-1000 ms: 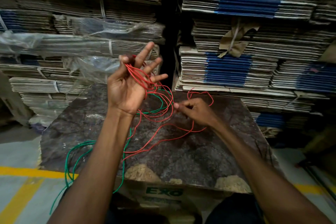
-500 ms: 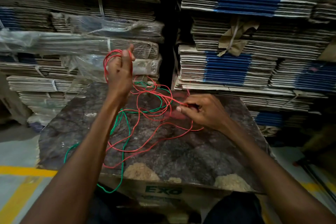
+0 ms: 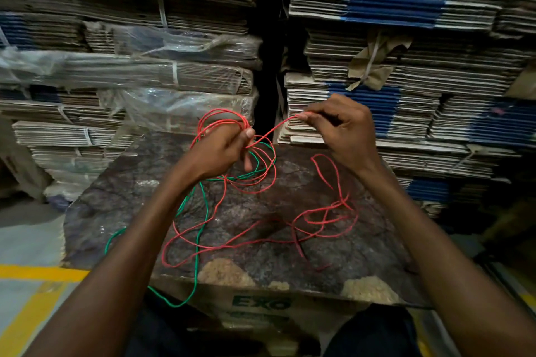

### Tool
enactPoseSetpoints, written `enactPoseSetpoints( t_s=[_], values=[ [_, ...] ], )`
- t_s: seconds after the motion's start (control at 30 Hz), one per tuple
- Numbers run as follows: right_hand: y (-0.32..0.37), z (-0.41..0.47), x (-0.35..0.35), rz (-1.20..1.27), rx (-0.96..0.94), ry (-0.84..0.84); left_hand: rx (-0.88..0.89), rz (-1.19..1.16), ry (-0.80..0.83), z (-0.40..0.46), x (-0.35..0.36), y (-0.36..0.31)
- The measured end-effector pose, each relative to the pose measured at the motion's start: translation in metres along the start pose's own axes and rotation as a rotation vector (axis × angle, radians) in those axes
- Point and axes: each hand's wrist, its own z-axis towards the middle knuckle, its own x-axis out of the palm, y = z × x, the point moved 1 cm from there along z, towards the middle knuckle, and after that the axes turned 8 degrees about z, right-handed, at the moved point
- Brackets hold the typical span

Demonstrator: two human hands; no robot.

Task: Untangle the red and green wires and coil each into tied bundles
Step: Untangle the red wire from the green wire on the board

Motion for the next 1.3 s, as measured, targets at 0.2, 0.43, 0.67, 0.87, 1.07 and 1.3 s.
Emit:
enactPoseSetpoints(
  t_s=[0.2, 0.43, 0.67, 0.87, 1.07, 1.3],
  values=[
    [-0.007, 0.018, 0.007, 0.054, 0.085, -0.075, 0.047, -0.252, 0.151, -0.009, -0.007, -0.014],
    [-0.010, 0.028, 0.012, 0.090, 0.067, -0.008, -0.036, -0.767, 0.268, -0.030, -0.006, -0.017],
    [-0.028, 0.016, 0.007, 0.324, 0.290, 0.039, 0.116, -1.443, 0.283, -0.043, -0.012, -0.016],
    [-0.035, -0.020, 0.020, 0.409, 0.563, 0.151, 0.283, -1.883, 0.199, -0.038, -0.016, -0.016],
    [-0.013, -0.063, 0.039, 0.343, 0.640, 0.488, 0.190, -1.795, -0.015, -0.015, -0.023, -0.013],
    [0.006, -0.081, 0.038, 0.385, 0.736, 0.669, -0.042, -1.484, -0.347, 0.011, -0.018, -0.011]
  ],
)
